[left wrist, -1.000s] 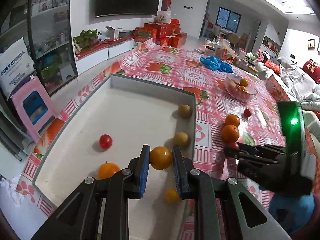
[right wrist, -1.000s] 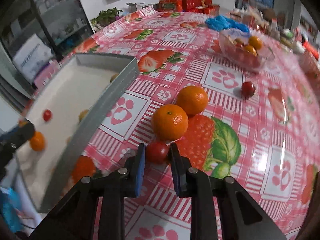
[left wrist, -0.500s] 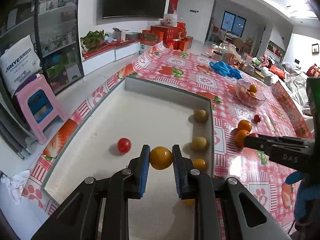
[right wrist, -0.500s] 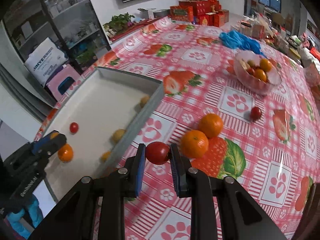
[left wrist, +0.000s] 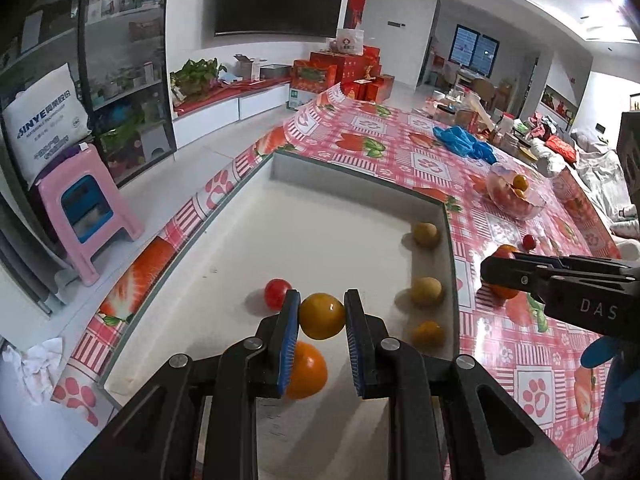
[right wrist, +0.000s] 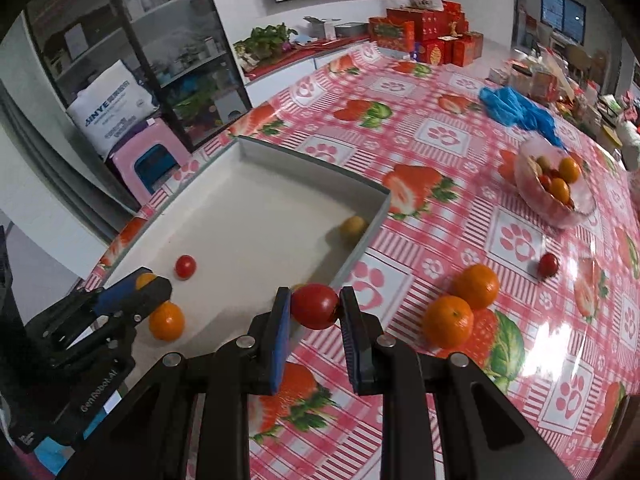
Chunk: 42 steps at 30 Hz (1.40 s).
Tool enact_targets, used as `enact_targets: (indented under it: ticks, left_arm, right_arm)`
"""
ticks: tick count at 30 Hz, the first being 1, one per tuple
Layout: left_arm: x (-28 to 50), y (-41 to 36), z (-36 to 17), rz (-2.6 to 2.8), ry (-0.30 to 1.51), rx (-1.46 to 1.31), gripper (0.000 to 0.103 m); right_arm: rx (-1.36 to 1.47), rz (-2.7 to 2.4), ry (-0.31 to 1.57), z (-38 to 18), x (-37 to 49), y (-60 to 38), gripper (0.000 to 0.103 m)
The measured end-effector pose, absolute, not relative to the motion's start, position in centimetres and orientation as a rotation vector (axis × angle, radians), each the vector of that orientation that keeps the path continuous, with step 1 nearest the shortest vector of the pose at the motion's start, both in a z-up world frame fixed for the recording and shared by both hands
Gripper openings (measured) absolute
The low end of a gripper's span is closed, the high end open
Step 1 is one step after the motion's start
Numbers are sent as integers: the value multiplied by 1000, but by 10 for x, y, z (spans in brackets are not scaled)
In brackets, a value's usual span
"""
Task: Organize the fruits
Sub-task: 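Lower both tomatoes into the white tray and open both grippers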
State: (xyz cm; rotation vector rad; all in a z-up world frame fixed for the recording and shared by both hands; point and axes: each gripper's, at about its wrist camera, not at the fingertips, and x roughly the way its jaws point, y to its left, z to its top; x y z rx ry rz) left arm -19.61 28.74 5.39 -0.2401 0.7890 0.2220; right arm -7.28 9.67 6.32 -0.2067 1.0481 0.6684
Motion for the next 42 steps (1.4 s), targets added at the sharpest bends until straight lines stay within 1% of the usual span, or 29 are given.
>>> enact_targets:
  ticks: [20, 39, 40, 42]
  left_arm:
    - [-191, 310, 45, 253, 801, -258, 24]
    - [-188, 304, 33, 254, 839, -243, 24]
    - [-189, 303, 33, 255, 841, -241, 24]
    - [-189, 302, 32, 254, 847, -241, 26]
  right_arm:
    - [-266, 719, 1064, 55, -77, 134, 26]
    - [-302, 766, 1136, 32, -89, 148, 27]
    - [-298, 771, 1140, 32, -89, 148, 29]
    - [-291, 778, 1142, 33, -89, 146, 37]
